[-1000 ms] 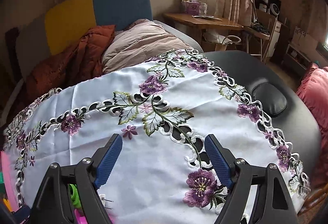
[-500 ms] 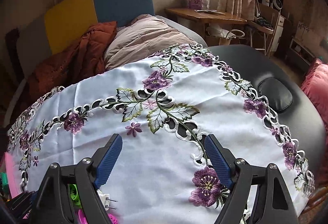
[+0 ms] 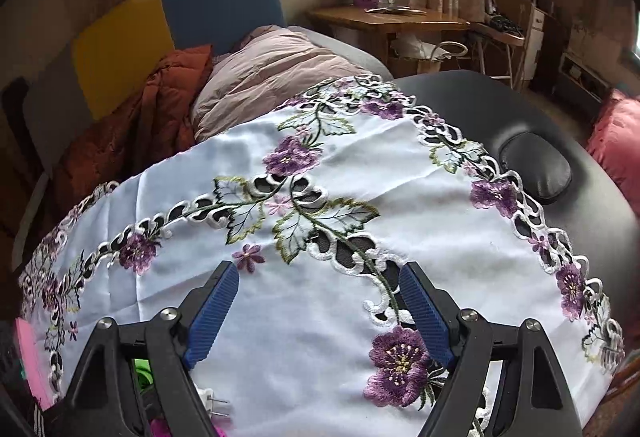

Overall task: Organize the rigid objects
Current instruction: 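Grasp the lime-green piece with the left gripper, then lift the lime-green piece with left while right grasps the red block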

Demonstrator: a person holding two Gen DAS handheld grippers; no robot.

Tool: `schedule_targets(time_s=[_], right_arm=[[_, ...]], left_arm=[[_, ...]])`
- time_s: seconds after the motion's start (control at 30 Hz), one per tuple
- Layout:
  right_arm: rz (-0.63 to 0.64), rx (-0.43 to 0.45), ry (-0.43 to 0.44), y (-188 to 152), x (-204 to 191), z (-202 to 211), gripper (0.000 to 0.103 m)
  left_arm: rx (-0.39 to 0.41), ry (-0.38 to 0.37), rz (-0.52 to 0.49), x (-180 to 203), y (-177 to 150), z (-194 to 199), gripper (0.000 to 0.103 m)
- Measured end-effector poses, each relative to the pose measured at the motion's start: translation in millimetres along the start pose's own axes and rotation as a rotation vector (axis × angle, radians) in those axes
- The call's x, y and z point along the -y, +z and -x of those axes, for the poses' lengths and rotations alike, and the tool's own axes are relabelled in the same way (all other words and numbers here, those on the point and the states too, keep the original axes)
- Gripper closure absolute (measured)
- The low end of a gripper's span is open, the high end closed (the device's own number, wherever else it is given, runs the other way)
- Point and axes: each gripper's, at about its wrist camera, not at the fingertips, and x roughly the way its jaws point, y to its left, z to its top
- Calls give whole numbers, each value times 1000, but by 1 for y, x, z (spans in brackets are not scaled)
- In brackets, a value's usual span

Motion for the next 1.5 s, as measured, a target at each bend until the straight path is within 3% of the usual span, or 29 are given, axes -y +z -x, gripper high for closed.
schedule_targets(time_s=[0.13, 0.3, 0.6, 0.67, 0.73, 0.83, 1.03, 1.33, 1.47, 1.5], right_arm=[[-64, -19, -19, 2, 15, -5, 20], [39, -26, -19, -3, -4, -8, 21], [133, -69, 58, -13, -27, -15, 21], [146, -72, 53, -14, -29, -16, 21], [148, -75, 54, -15, -30, -17, 21], [144, -79, 57, -15, -29, -16, 21], [154, -75, 77, -16, -33, -13, 21], [130, -89, 111, -15, -31, -14, 21], [126, -99, 149, -15, -35, -15, 21], [129, -99, 158, -15, -36, -14, 21]], left_arm=[[16, 9, 37, -17, -5, 14, 48], [34, 34, 48, -30, -13, 31, 48], [39, 12, 132, -58, -34, 53, 47], [24, 8, 125, -58, -39, 57, 45], [26, 26, 103, -55, -45, 61, 34], [21, 93, 36, -48, -53, 69, 21], [32, 230, -266, -21, -50, 83, 20], [-110, 265, -647, 8, -37, 47, 20], [-133, 262, -678, 8, -35, 36, 20], [-136, 256, -664, 6, -34, 34, 25]])
